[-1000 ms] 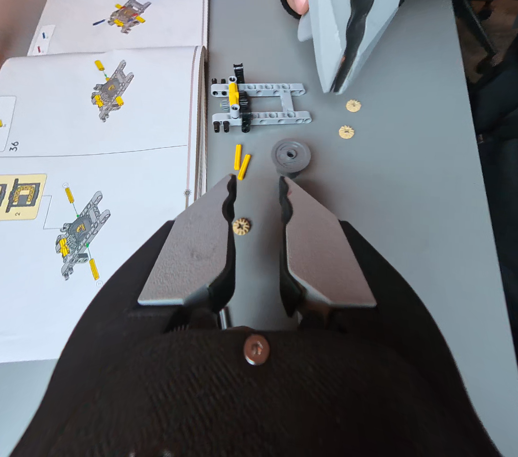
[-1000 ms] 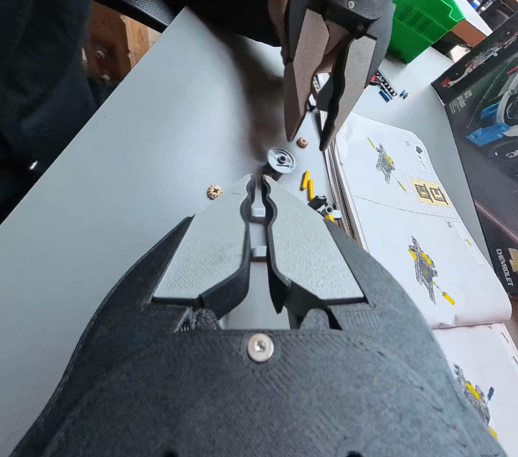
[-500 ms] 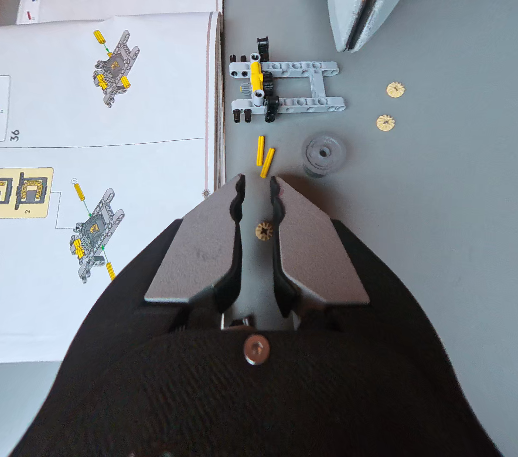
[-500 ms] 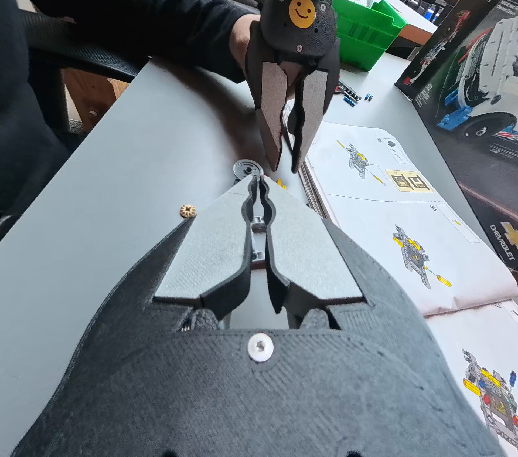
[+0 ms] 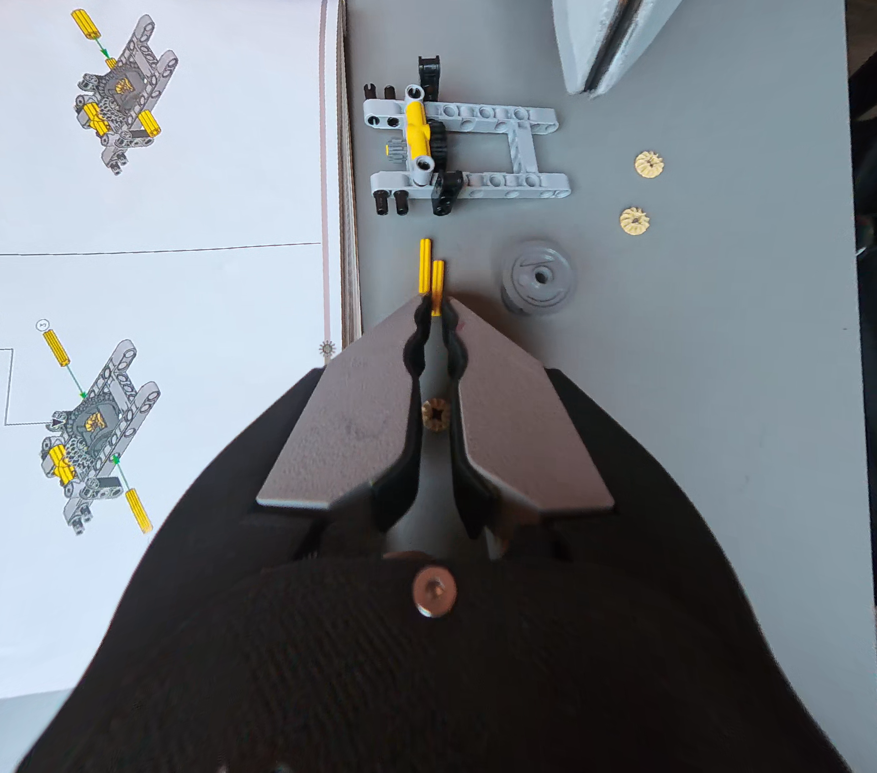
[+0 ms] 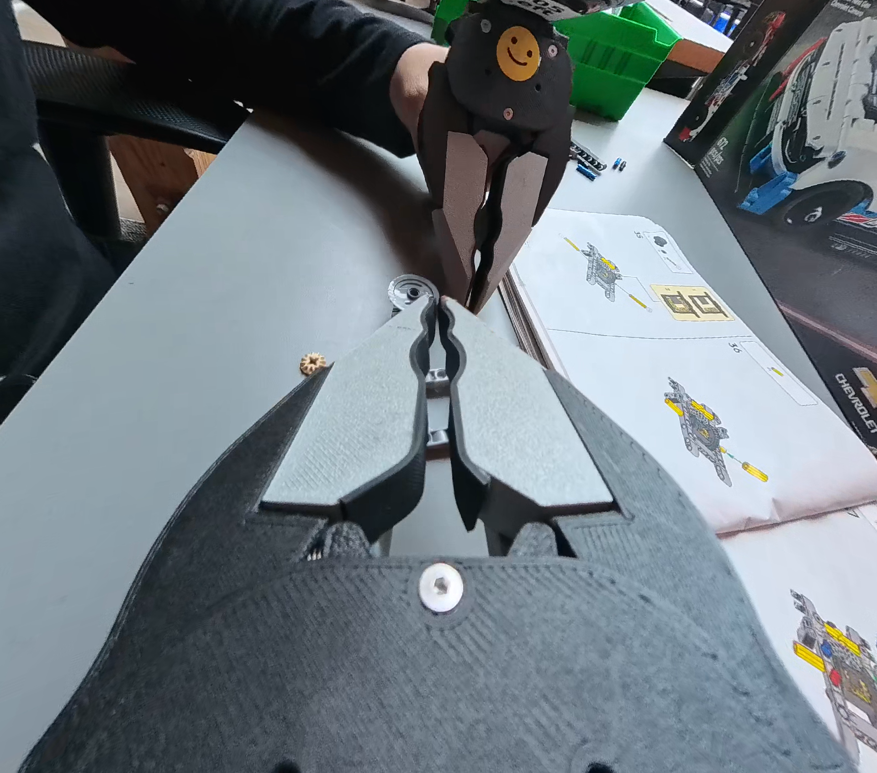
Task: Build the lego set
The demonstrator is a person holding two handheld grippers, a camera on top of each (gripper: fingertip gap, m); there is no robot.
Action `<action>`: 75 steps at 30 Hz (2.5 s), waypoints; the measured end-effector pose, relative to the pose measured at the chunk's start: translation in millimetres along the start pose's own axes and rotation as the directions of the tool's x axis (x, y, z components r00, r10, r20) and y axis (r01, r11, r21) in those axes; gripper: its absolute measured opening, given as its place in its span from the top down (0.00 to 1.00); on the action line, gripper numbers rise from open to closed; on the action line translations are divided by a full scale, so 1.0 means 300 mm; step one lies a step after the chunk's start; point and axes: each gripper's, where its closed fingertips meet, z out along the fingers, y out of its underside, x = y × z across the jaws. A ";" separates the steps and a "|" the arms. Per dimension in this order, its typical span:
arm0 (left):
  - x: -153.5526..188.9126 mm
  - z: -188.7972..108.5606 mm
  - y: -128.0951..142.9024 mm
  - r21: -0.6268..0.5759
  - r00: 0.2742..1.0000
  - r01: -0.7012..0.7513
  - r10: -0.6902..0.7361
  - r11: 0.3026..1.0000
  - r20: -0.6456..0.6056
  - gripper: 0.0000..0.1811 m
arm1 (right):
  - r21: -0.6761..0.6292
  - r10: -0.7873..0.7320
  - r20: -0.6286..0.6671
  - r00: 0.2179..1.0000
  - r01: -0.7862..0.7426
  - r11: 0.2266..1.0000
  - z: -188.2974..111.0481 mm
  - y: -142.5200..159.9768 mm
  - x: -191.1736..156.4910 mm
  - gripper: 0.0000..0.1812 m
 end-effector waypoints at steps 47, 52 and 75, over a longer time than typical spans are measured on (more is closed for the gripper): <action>0.120 -0.136 -0.215 0.429 0.982 0.108 -0.029 0.897 -0.186 0.99 | 0.118 0.147 -0.027 0.989 -0.143 0.983 0.027 -0.087 0.040 1.00; 0.117 -0.133 -0.213 0.425 0.978 0.132 -0.049 0.896 -0.202 0.99 | 0.104 0.140 -0.038 0.989 -0.136 0.985 0.028 -0.083 0.043 1.00; 0.088 -0.095 -0.174 0.337 0.964 0.211 -0.140 0.918 -0.224 0.88 | 0.036 0.135 -0.078 0.988 -0.132 0.991 0.050 -0.044 0.056 1.00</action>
